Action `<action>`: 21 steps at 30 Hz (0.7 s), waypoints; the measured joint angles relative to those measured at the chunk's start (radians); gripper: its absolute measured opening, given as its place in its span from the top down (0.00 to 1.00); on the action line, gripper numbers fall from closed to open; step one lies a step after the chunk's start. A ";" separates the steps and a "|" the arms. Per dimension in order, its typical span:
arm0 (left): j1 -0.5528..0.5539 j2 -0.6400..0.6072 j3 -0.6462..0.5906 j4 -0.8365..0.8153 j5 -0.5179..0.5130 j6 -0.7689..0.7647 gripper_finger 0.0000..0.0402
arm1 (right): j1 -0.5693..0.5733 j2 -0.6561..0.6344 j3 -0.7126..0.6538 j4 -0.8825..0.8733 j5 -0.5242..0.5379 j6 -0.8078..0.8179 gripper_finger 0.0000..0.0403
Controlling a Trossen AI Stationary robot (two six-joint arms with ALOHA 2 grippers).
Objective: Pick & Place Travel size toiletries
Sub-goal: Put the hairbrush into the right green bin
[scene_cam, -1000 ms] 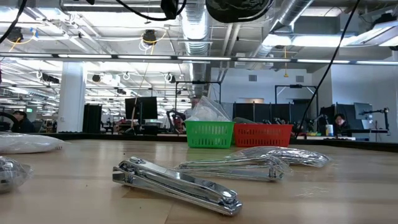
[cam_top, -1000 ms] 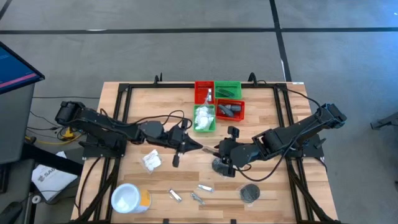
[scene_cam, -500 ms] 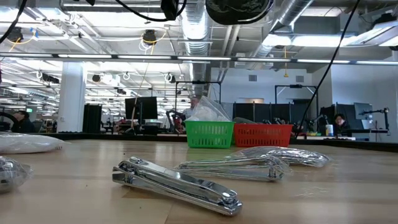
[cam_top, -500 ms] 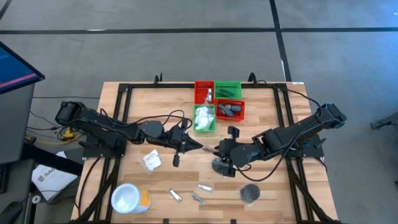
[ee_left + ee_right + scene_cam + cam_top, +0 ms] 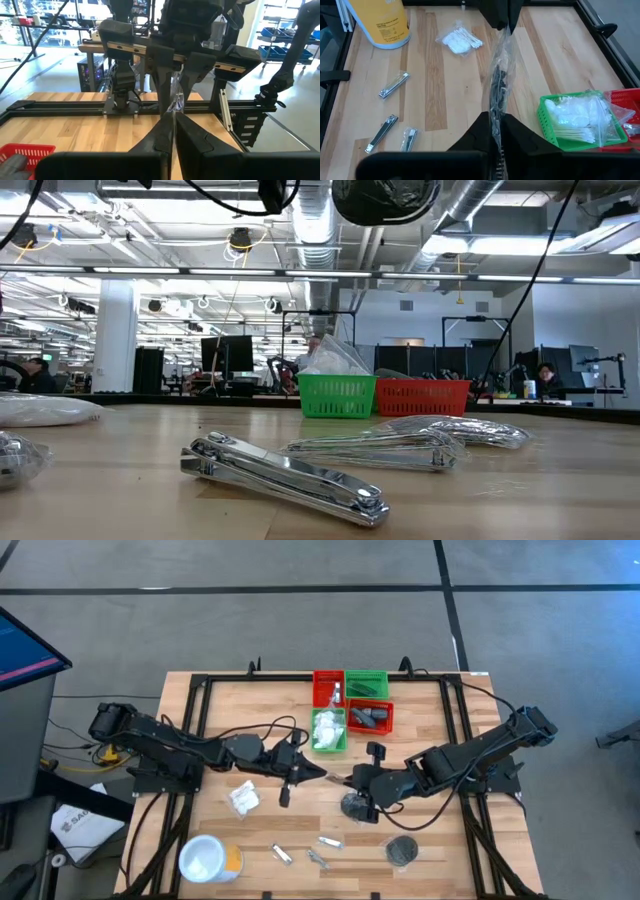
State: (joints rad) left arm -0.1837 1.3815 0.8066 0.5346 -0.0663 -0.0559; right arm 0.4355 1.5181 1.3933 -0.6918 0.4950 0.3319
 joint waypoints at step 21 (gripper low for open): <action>0.000 0.000 0.000 0.006 -0.086 0.052 0.73 | -0.079 0.000 0.000 -0.082 0.003 -0.001 0.96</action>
State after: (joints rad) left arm -0.1837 1.3815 0.8062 0.5404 -0.1528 -0.0040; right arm 0.3561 1.5181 1.3933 -0.7737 0.4984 0.3310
